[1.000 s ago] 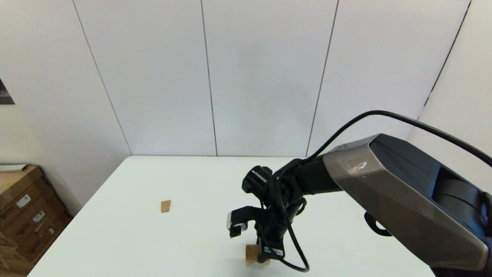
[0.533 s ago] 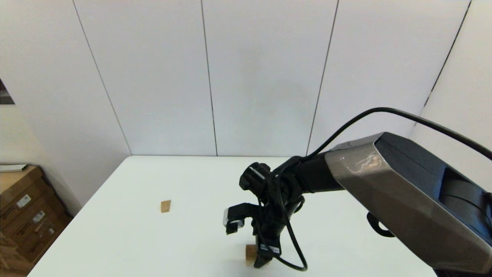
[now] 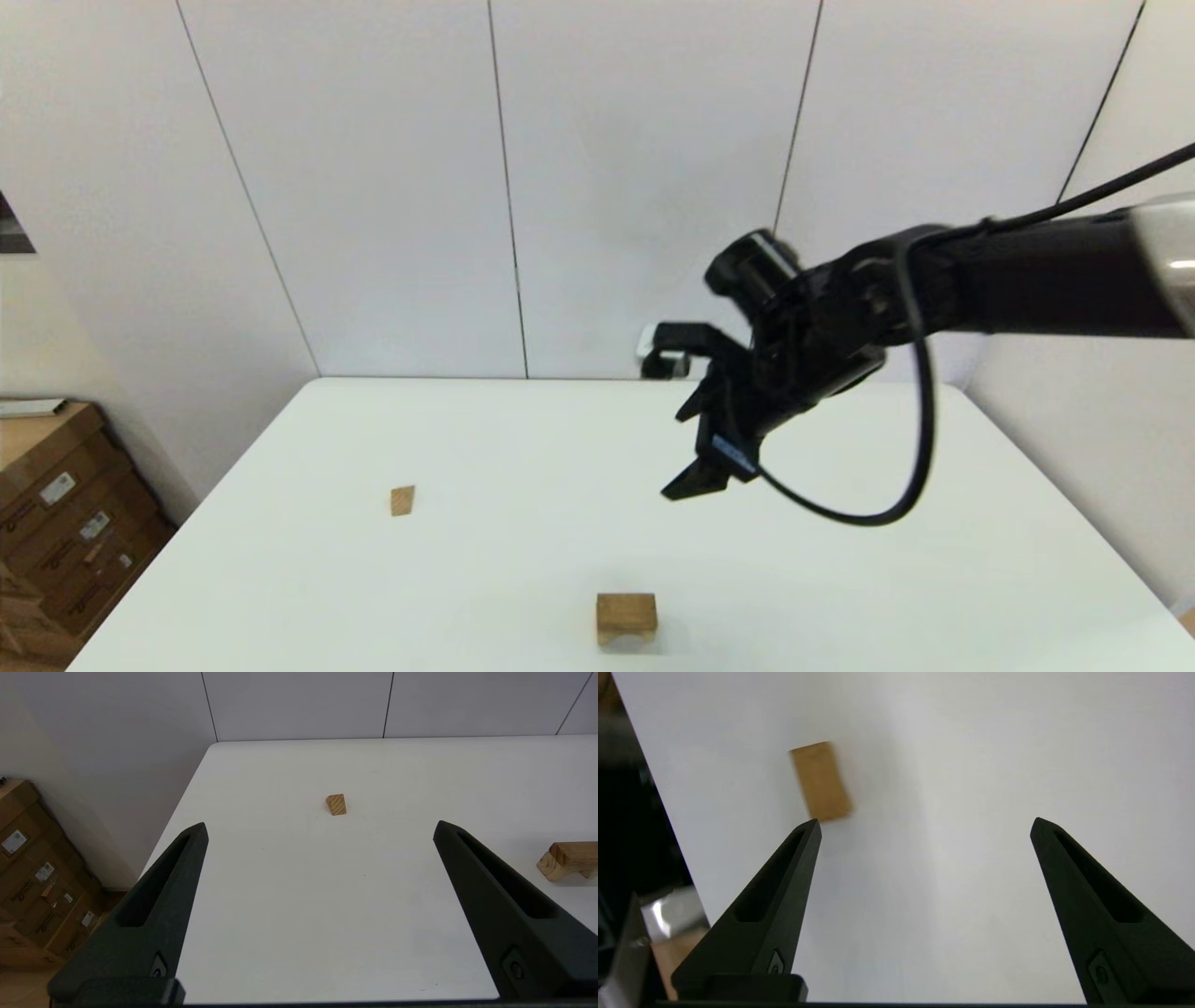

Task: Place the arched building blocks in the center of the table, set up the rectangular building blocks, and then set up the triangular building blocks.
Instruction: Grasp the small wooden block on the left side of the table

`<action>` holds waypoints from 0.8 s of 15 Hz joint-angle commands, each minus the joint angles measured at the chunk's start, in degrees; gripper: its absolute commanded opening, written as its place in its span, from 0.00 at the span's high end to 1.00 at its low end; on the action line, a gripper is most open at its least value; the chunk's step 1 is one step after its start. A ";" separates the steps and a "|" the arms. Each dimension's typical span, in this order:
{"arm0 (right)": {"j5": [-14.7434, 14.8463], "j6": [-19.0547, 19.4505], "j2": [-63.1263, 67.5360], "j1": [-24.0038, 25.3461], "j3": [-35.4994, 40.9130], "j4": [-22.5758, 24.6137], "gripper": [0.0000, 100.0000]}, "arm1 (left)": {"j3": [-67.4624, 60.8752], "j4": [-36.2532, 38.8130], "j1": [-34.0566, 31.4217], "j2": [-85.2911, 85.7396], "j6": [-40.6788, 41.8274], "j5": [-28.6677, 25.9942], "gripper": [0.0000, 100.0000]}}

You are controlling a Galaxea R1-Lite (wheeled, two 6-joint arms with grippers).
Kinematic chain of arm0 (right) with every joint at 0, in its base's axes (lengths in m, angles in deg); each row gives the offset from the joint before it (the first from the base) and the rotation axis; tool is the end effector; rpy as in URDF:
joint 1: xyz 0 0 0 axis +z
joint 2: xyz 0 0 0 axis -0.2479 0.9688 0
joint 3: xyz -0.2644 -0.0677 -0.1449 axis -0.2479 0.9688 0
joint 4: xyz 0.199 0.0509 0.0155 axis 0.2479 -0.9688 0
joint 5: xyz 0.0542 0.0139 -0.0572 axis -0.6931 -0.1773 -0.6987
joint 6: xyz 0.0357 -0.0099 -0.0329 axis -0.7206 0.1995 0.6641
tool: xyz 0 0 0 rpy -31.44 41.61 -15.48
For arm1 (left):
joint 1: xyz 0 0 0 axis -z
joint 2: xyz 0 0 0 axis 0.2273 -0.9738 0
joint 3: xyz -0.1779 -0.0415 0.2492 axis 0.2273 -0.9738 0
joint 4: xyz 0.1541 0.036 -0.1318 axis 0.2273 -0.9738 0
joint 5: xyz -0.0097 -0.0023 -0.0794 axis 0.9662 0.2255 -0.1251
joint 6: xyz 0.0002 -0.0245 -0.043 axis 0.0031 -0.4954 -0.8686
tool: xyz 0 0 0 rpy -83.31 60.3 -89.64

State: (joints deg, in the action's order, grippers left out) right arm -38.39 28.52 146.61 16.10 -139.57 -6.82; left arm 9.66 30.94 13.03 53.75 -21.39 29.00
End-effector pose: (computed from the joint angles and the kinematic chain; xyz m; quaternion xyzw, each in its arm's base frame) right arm 0.3537 0.2243 0.1515 -0.3230 0.3485 0.4912 0.7300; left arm 0.0091 0.0001 0.0762 -0.0006 0.0248 0.0019 0.9997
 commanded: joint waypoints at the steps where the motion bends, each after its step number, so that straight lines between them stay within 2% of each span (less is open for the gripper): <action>1: -1.02 -13.27 -36.72 -16.57 12.43 0.35 0.00 | -0.01 -0.05 -0.07 -0.09 -0.10 -0.02 0.00; 4: -0.76 -19.16 -57.12 -25.88 19.81 0.08 0.00 | -0.01 -0.05 -0.07 -0.09 -0.10 -0.02 0.00; 6: 1.70 -21.71 -68.01 -29.49 24.91 0.00 0.00 | -0.01 -0.05 -0.07 -0.09 -0.10 -0.02 0.00; 8: 5.13 -24.87 -81.90 -30.72 33.34 0.08 0.00 | -0.01 -0.05 0.02 -0.09 -0.10 0.07 0.00; 12: 5.39 -28.65 -99.92 -30.63 44.59 -0.27 0.00 | -0.01 -0.05 0.02 -0.09 -0.10 -0.02 0.00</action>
State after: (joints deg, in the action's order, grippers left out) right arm -34.29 4.40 67.32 -12.35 -106.74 -6.67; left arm 9.66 30.94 13.00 53.75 -21.48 28.99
